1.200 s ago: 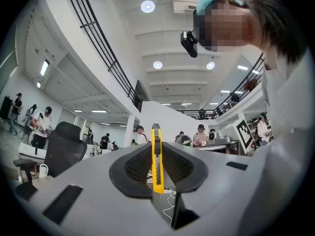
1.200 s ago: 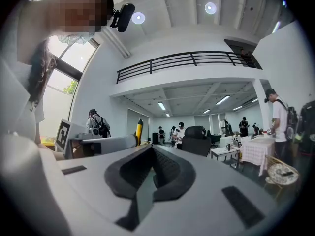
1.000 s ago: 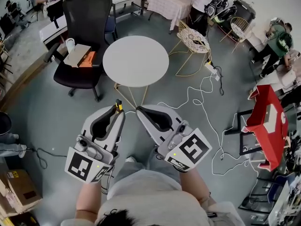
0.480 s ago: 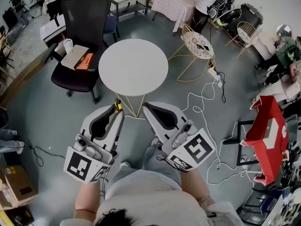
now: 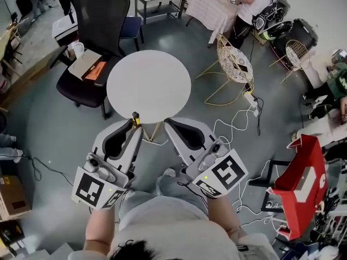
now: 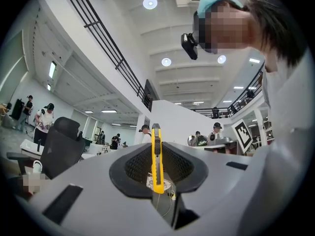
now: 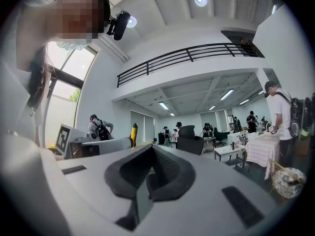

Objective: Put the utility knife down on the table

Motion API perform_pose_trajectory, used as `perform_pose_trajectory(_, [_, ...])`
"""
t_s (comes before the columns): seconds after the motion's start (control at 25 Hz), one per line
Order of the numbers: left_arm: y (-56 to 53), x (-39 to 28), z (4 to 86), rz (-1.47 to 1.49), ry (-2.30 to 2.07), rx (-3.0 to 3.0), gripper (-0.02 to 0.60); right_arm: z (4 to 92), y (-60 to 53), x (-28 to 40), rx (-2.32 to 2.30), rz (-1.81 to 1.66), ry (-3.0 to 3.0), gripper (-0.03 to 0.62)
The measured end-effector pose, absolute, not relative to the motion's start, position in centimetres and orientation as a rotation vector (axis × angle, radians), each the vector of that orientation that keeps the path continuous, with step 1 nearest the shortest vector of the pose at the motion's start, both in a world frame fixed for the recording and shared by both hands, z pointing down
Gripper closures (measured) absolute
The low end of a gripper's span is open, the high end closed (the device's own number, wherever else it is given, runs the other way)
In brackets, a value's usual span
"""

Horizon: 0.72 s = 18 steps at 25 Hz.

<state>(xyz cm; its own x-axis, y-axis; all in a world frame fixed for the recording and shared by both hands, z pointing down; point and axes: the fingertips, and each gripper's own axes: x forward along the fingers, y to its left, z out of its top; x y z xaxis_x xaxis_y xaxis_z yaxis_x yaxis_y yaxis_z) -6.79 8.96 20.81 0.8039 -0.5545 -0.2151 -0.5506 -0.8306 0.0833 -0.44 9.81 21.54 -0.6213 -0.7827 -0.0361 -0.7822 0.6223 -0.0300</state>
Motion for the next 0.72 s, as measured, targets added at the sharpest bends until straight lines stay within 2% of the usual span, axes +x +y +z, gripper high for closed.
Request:
perform_pose_trajectory(0.24, [7.9, -2.9, 20.9, -0.384, -1.019, 2.944, 0.514, 21.9, 8.4, 3.7, -1.250, -0.013, 2.833, 0.586])
perform_pose_trajectory(0.72, [4.8, -0.9, 22.4, -0.328, -1.075, 2.895, 0.514, 23.9, 5.4, 6.2, -1.212, -0.104, 2.840, 0.586])
